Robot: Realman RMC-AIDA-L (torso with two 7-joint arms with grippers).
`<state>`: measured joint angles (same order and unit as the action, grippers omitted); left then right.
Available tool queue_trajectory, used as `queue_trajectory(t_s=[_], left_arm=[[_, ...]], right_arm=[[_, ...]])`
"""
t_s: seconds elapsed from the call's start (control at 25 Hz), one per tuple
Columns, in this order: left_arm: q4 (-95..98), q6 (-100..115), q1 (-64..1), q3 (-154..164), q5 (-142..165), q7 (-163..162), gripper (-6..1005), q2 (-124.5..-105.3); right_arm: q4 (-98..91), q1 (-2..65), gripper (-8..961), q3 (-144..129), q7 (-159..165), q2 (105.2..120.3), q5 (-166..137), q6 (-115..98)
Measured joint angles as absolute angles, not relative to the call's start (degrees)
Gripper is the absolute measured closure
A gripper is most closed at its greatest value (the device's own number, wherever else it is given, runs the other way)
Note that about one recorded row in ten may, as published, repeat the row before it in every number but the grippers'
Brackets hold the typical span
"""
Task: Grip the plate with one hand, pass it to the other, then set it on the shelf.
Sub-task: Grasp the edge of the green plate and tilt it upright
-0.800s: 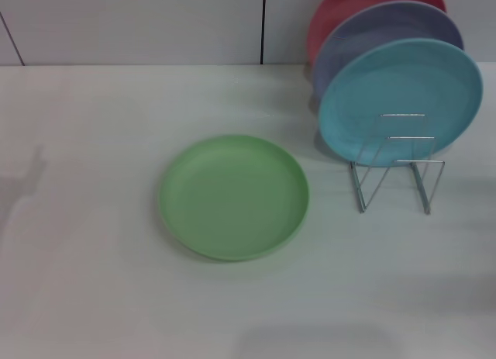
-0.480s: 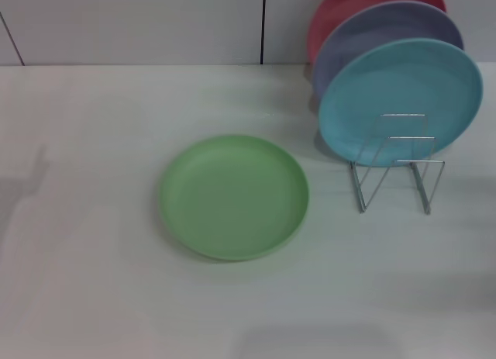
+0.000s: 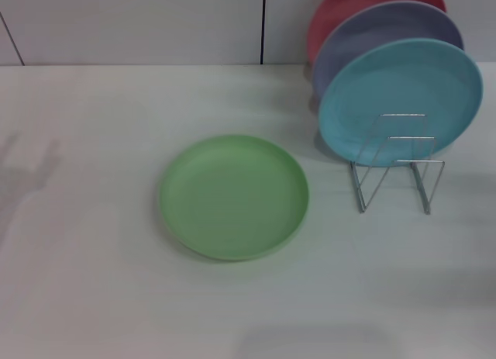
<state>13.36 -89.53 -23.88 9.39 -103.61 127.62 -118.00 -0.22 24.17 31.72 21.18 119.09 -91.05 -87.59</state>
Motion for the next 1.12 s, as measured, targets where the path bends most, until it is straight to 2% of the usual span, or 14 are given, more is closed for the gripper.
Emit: queue_trajectory(t_s=[0.4,0.68,0.92,1.12], left_arm=[[36.3,-83.5,-21.7,30.0,-102.8,94.3,155,-117.90],[59.5,-79.4,-19.0,37.3,-87.1,68.6,154,-117.85],[74.3,-79.4,-19.5,40.3,-68.8,49.1,154,-117.91],[81.7,-80.8,-22.4,47.0,-52.7,37.3,155,-117.89]], right_arm=[[0.7,23.9,235,31.7,21.2,119.23,-91.0,-87.8],[1.1,23.5,234,31.7,21.2,119.25,-91.0,-88.3],[1.1,23.5,234,31.7,21.2,119.28,-91.0,-88.4],[1.1,23.5,235,31.7,21.2,119.23,-91.0,-88.4]])
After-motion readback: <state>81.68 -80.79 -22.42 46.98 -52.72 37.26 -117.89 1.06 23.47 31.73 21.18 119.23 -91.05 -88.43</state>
